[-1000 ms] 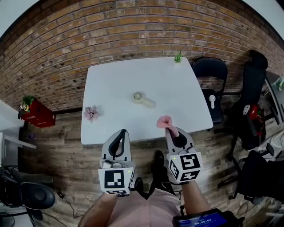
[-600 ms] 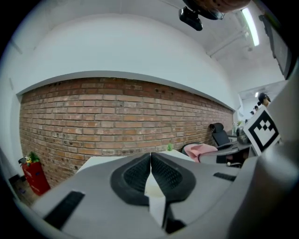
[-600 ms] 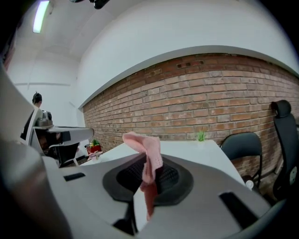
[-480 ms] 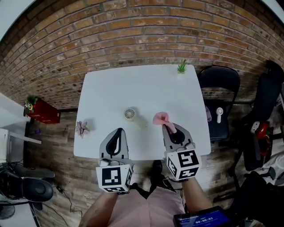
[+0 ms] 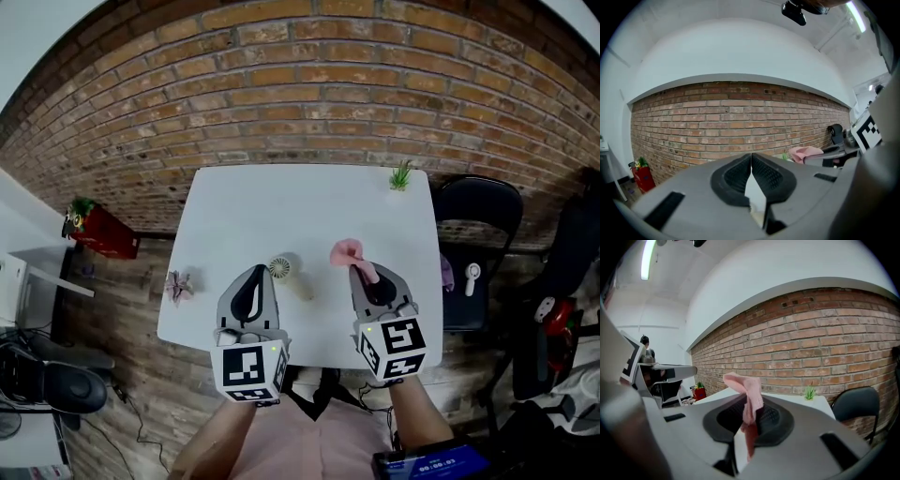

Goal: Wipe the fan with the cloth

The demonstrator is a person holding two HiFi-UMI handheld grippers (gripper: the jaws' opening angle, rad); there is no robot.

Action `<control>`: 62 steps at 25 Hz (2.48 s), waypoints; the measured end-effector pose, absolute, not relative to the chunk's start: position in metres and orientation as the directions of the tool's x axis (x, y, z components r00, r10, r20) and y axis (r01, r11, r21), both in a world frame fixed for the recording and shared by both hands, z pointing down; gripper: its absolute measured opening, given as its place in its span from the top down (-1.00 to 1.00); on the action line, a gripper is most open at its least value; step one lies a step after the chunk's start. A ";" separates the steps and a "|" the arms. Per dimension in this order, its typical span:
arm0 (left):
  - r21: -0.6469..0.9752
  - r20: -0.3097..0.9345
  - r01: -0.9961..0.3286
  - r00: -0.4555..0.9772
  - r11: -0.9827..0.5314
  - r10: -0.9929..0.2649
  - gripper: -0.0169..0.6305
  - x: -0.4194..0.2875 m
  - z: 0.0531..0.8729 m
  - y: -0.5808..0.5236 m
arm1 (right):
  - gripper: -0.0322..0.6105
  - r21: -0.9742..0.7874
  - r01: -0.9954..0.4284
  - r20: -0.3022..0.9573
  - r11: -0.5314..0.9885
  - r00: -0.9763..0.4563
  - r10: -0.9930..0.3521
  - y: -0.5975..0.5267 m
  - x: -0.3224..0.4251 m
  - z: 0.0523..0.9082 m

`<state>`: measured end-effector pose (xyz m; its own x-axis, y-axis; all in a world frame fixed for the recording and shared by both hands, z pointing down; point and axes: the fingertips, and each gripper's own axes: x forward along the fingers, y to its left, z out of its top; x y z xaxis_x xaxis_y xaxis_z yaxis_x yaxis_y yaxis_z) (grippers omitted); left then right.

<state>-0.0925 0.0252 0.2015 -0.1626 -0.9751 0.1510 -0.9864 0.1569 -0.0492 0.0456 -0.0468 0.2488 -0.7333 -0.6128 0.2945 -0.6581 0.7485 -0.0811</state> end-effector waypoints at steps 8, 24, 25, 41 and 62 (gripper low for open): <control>0.006 0.299 -0.986 -0.158 0.167 -0.941 0.90 -0.092 0.272 0.008 | 0.78 -0.092 -0.660 0.390 0.746 -0.713 -0.582 -0.062 0.045 0.288; 0.236 0.643 -0.908 -0.122 0.346 -0.756 -0.05 -0.075 0.432 -0.006 | 0.78 -0.099 -0.676 0.544 0.730 -0.651 -0.529 -0.070 0.071 0.371; 0.230 0.657 -0.906 -0.126 0.356 -0.743 -0.05 -0.076 0.437 -0.007 | 0.78 -0.098 -0.676 0.544 0.730 -0.650 -0.530 -0.070 0.072 0.371; -0.026 0.742 -0.985 -0.135 0.173 -0.656 -0.05 -0.127 0.449 0.022 | 0.78 -0.129 -0.677 0.516 0.724 -0.670 -0.534 -0.058 0.052 0.359; -0.102 0.820 -0.443 0.470 -0.891 -0.328 -0.25 -0.117 0.432 -0.044 | 0.78 -0.147 -0.749 0.543 0.647 -0.608 -0.580 -0.042 0.025 0.361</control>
<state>-0.1175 -0.0440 0.4321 0.4697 -0.3277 0.8198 -0.4430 -0.8907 -0.1022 0.0248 -0.0415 0.3611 -0.6077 -0.5799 0.5427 -0.7485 0.6465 -0.1474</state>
